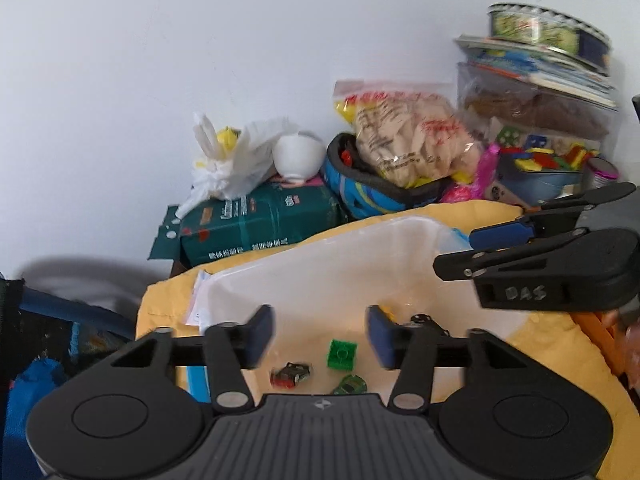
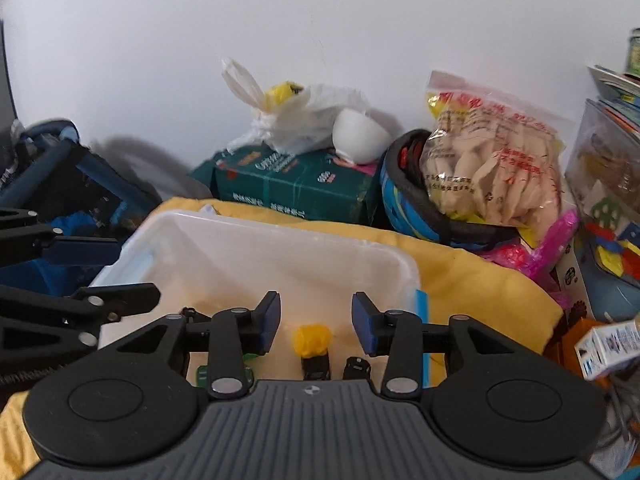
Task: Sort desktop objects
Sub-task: 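Withdraw both open tools from the bin toward the pile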
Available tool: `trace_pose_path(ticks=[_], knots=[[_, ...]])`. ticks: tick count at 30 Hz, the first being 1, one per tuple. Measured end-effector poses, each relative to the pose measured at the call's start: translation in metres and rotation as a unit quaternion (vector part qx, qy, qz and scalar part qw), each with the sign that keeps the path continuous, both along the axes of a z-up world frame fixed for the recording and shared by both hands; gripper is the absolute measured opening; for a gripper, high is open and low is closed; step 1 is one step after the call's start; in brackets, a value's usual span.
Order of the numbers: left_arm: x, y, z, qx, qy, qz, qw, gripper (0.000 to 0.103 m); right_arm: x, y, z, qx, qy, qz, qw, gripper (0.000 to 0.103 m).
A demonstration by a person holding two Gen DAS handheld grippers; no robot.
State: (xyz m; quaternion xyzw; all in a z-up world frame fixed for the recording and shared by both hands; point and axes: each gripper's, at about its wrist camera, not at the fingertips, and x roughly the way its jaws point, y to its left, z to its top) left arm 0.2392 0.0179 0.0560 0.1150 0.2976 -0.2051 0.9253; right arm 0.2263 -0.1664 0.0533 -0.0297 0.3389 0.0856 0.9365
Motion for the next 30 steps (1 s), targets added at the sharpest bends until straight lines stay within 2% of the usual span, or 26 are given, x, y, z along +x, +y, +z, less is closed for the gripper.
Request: trace_pose_path(ticks=[1,5,8,10,13,15,17,20,23,25,26,27,28,30], knots=[[-0.015,0.003,-0.003,0.005,-0.008,-0.007,0.9999,0.075,-0.014,-0.002,0.000,0.005,-0.005,0.008,1.000,0.046],[-0.068,0.010,-0.026,0.026,-0.013,-0.027,0.9992,0.075,-0.063,-0.001,-0.013,-0.024,-0.010,0.048,0.999,0.048],[-0.111,0.016,-0.052,0.023,0.009,-0.019,0.9995,0.075,-0.104,0.002,-0.039,-0.058,0.003,0.073,0.996,0.048],[-0.139,0.020,-0.068,0.004,0.029,-0.006,0.9995,0.075,-0.133,0.004,-0.060,-0.066,0.014,0.090,0.994,0.048],[-0.173,0.021,-0.088,-0.004,0.052,0.001,0.9986,0.075,-0.173,0.010,-0.096,-0.075,0.053,0.124,0.988,0.048],[-0.193,0.018,-0.104,0.010,0.060,-0.004,0.9982,0.075,-0.197,0.014,-0.119,-0.072,0.089,0.131,0.985,0.047],[-0.207,0.013,-0.120,0.042,0.067,-0.013,0.9968,0.074,-0.216,0.016,-0.135,-0.063,0.109,0.132,0.983,0.047],[-0.214,0.009,-0.136,0.101,0.048,-0.017,0.9935,0.073,-0.233,0.019,-0.148,-0.050,0.126,0.122,0.983,0.047],[-0.205,0.010,-0.144,0.119,0.043,-0.013,0.9918,0.066,-0.238,0.024,-0.151,-0.047,0.132,0.114,0.983,0.048],[-0.193,0.009,-0.150,0.126,0.055,-0.018,0.9903,0.042,-0.238,0.027,-0.148,-0.065,0.123,0.124,0.982,0.048],[-0.191,0.008,-0.155,0.134,0.060,-0.021,0.9889,0.035,-0.241,0.028,-0.148,-0.069,0.119,0.125,0.983,0.048],[-0.187,0.008,-0.160,0.145,0.065,-0.023,0.9871,0.031,-0.243,0.028,-0.148,-0.070,0.116,0.125,0.983,0.048],[-0.185,0.008,-0.162,0.158,0.054,-0.025,0.9855,0.031,-0.245,0.028,-0.147,-0.068,0.116,0.125,0.983,0.048],[-0.179,0.009,-0.165,0.184,0.060,-0.035,0.9805,0.031,-0.252,0.028,-0.150,-0.071,0.116,0.129,0.982,0.048]])
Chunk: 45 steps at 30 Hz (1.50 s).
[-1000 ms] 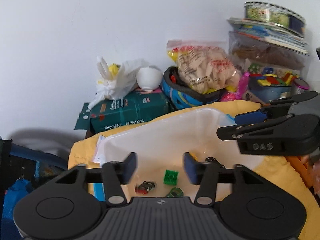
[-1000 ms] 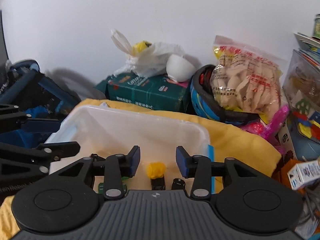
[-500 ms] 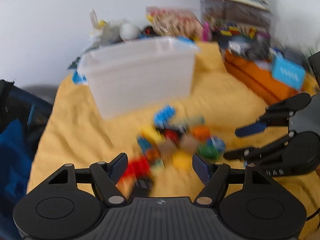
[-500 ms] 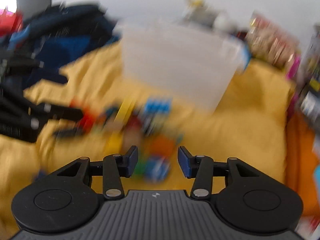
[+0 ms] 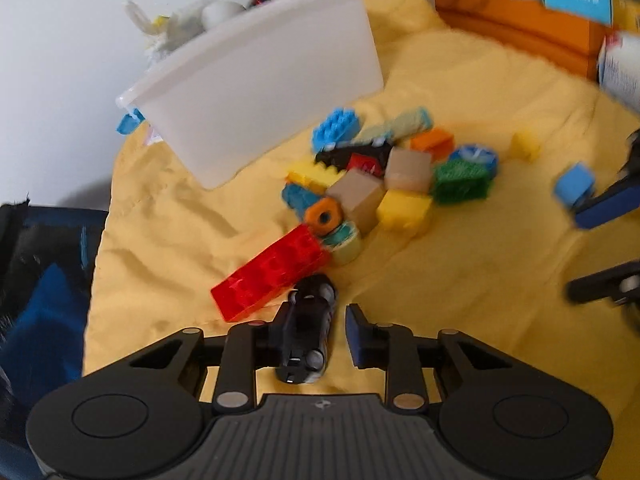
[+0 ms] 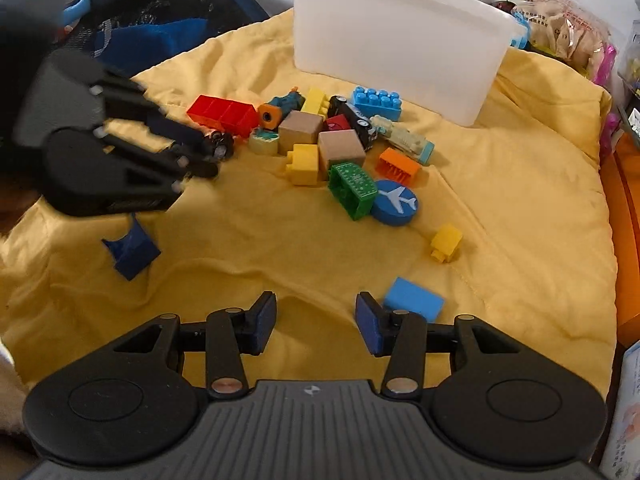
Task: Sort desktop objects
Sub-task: 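Withdraw both open tools from the bin toward the pile, then grasp white race car with left tool while right tool grasps small blue brick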
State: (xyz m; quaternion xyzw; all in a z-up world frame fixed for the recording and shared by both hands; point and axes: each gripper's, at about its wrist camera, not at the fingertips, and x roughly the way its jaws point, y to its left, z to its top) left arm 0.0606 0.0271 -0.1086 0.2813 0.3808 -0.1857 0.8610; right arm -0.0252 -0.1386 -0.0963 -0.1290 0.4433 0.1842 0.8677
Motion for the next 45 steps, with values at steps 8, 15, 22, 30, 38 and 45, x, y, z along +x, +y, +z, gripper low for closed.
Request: trace_pose_path(ticks=[8,15,22,30,38,45], knots=[[0.020,0.045,0.020,-0.232,0.138,0.067,0.9606,0.019,-0.005,-0.006,-0.003,-0.008,-0.006,-0.011,1.000,0.049],[-0.002,0.035,-0.004,-0.333,0.243,0.093,0.9064,0.025,-0.005,-0.004,-0.003,-0.007,-0.007,-0.005,1.000,0.051],[-0.023,0.008,0.014,-0.165,0.116,0.088,0.9755,0.063,-0.011,0.000,0.003,-0.026,-0.036,0.015,0.999,0.052],[-0.048,-0.008,0.026,-0.119,0.068,0.031,0.9902,0.063,0.016,-0.036,0.024,-0.009,-0.041,-0.054,0.998,0.017],[-0.070,-0.011,0.032,-0.077,0.042,0.009,0.9961,0.063,0.003,-0.025,0.017,-0.133,-0.074,0.066,0.986,0.018],[-0.079,0.004,0.029,-0.092,0.067,0.030,0.9931,0.063,0.003,-0.009,-0.012,-0.206,-0.081,0.145,0.964,0.032]])
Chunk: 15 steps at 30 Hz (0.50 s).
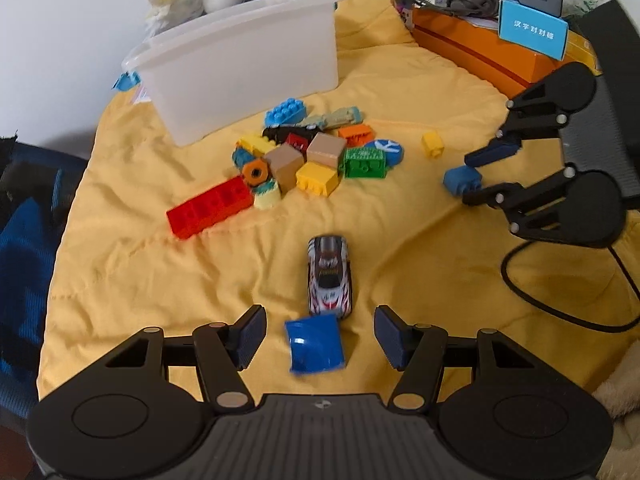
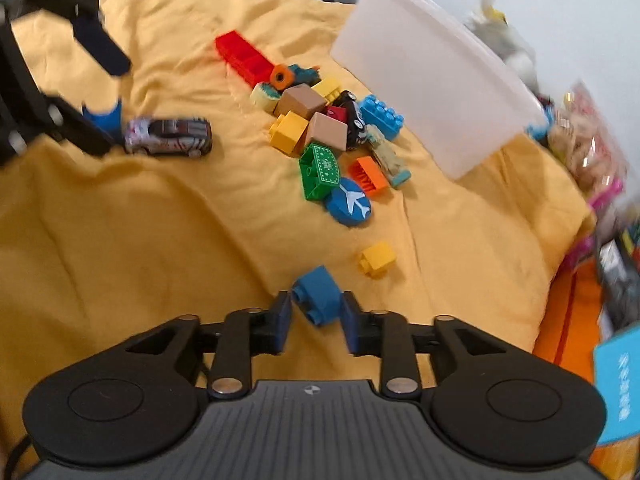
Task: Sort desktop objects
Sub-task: 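Grasp white race car with left tool while right tool grasps small blue brick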
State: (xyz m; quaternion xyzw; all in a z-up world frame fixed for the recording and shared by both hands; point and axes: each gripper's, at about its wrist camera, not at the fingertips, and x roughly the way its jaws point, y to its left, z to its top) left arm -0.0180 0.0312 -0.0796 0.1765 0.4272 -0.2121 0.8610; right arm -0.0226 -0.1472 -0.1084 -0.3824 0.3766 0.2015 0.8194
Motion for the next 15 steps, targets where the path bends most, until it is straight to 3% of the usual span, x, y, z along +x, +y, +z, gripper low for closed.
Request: trace_pose_path(ticks=[2,4,5,11,15], knots=[[-0.001,0.003,-0.001,-0.005,0.004,0.004,1.0000,0.063,0.009,-0.001,0.000,0.016,0.001,-0.014,1.000,0.031],[-0.002,0.004,-0.001,-0.006,0.003,0.006,1.0000,0.063,0.019,-0.003,0.004,0.027,0.012,-0.042,0.999,0.018],[-0.003,0.005,-0.001,-0.006,0.001,0.007,1.0000,0.063,0.020,-0.004,0.008,0.034,0.014,-0.049,0.998,0.017],[-0.003,0.003,0.000,-0.011,-0.004,0.005,0.9999,0.063,0.020,-0.002,0.037,0.143,0.074,-0.081,0.984,0.017],[0.001,-0.005,0.000,-0.007,-0.022,-0.001,0.9997,0.063,0.023,0.005,0.020,0.151,0.099,-0.111,0.977,0.018]])
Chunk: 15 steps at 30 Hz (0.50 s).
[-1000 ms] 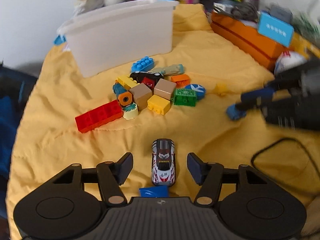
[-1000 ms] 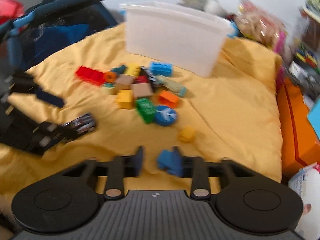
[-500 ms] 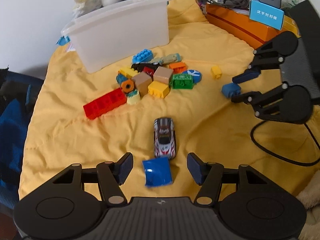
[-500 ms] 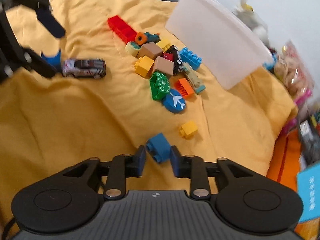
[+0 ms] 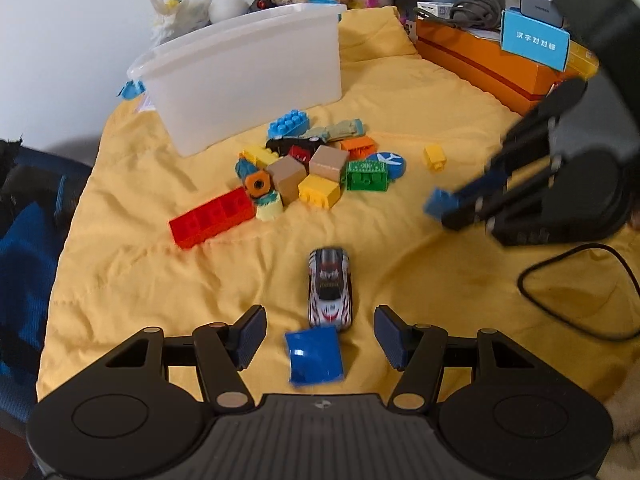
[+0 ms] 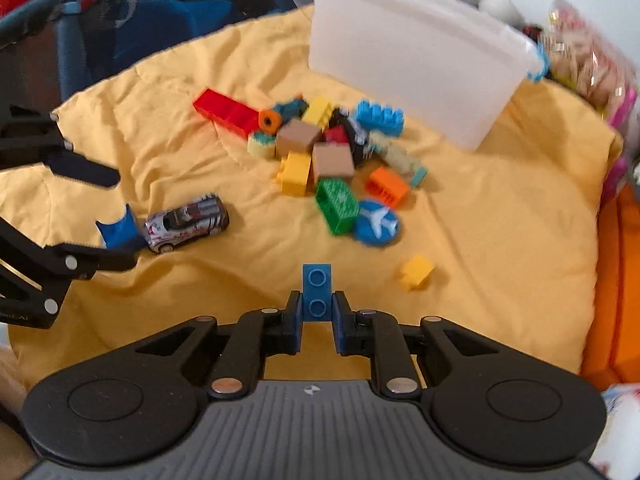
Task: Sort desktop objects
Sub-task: 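Grasp white race car with left tool while right tool grasps small blue brick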
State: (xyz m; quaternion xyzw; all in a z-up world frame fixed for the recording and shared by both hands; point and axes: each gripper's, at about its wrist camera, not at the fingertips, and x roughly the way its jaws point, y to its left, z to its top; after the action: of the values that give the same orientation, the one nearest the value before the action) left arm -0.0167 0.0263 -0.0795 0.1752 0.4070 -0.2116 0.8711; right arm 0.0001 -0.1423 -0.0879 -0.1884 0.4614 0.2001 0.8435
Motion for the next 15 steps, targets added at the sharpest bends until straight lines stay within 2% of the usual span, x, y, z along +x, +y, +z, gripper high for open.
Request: trace_pose_path(ticks=[2,4,9,13,14,15], knots=[[0.004,-0.006,-0.002,0.004,-0.002,-0.010,0.9999,0.063,-0.002,0.001,-0.007,-0.003,0.004,-0.004,1.000,0.020],[0.008,-0.010,-0.002,0.003,-0.003,-0.016,0.9999,0.063,-0.007,0.001,-0.005,-0.003,-0.008,-0.008,1.000,0.026],[0.027,-0.014,-0.010,-0.028,0.027,-0.004,0.9992,0.063,-0.005,0.001,-0.004,0.014,-0.017,-0.020,1.000,0.027],[0.041,-0.010,-0.024,-0.056,0.078,0.029,0.9949,0.054,0.000,-0.003,-0.008,0.036,-0.009,-0.055,0.998,0.027],[0.042,-0.009,-0.027,-0.057,0.079,0.032,0.9948,0.053,-0.001,-0.004,-0.008,0.040,-0.010,-0.059,0.997,0.027],[0.041,-0.008,-0.027,-0.055,0.071,0.030,0.9955,0.047,-0.002,-0.004,-0.008,0.042,-0.012,-0.061,0.997,0.026]])
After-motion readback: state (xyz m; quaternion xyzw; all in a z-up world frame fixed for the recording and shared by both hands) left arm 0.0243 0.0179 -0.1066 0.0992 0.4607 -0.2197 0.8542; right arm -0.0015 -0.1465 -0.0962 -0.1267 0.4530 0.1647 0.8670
